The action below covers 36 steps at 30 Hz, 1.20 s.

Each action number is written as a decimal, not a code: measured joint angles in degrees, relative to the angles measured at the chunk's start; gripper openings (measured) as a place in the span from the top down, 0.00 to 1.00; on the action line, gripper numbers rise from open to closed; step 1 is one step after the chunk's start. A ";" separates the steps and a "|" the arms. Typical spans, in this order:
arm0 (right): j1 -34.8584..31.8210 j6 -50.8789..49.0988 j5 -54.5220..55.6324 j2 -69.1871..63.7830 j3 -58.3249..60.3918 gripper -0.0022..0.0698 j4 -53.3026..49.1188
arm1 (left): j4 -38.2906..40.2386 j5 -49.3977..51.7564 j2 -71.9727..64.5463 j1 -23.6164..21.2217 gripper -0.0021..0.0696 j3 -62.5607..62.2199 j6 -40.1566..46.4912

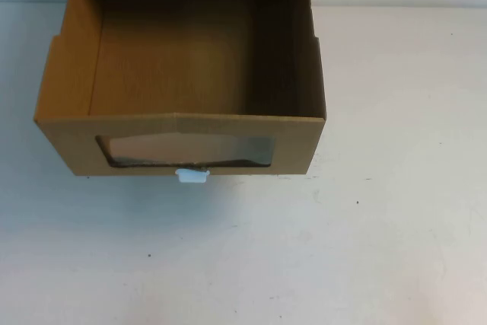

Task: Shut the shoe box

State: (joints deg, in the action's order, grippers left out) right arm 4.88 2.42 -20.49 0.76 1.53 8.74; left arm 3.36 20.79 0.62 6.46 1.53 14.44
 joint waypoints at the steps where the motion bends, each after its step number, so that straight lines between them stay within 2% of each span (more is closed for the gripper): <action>1: 0.00 0.00 0.00 0.00 0.00 0.99 0.00 | 0.00 0.00 0.00 0.00 0.97 0.00 0.00; 33: 0.00 0.00 0.00 0.00 0.00 0.99 0.00 | 0.58 -1.27 0.00 0.00 0.97 0.00 0.00; 36: 0.00 0.00 0.00 0.00 0.00 0.99 0.00 | 2.74 -1.94 0.00 0.00 0.97 0.00 -2.78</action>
State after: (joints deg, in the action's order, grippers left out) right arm 4.88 2.42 -20.49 0.76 1.53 8.74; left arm 6.10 18.85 0.62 6.46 1.53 11.66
